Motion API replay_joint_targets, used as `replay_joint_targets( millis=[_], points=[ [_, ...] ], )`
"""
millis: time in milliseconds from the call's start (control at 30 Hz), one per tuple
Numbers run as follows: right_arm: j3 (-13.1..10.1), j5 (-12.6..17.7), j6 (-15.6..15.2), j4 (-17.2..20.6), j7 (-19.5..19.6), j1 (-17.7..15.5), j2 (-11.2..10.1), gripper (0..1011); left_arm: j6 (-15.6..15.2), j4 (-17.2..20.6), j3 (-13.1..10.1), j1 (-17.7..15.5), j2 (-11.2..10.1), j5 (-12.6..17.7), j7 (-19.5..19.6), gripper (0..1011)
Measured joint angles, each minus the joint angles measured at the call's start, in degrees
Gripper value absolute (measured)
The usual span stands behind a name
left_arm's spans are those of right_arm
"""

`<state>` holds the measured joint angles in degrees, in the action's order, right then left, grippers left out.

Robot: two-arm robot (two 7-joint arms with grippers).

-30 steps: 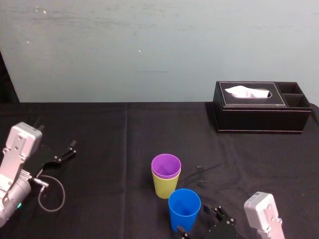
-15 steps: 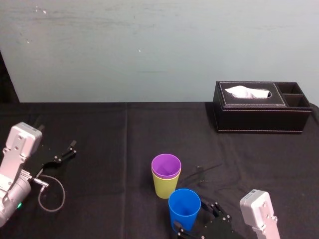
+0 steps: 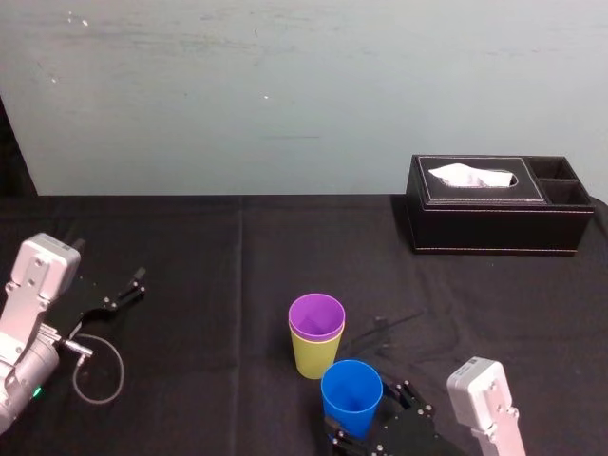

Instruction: Stack the three plastic cups sequentially using one hand.

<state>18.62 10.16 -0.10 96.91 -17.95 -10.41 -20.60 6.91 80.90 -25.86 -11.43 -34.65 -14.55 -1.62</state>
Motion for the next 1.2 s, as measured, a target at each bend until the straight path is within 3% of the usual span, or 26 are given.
replay_joint_targets(
  millis=[1200],
  points=[
    [0.89, -1.25, -0.71, -1.6, -0.37, 2.32, 1.35, 1003, 0.0, 0.0, 0.0, 0.0, 0.0, 0.0, 0.0, 1000]
  ],
)
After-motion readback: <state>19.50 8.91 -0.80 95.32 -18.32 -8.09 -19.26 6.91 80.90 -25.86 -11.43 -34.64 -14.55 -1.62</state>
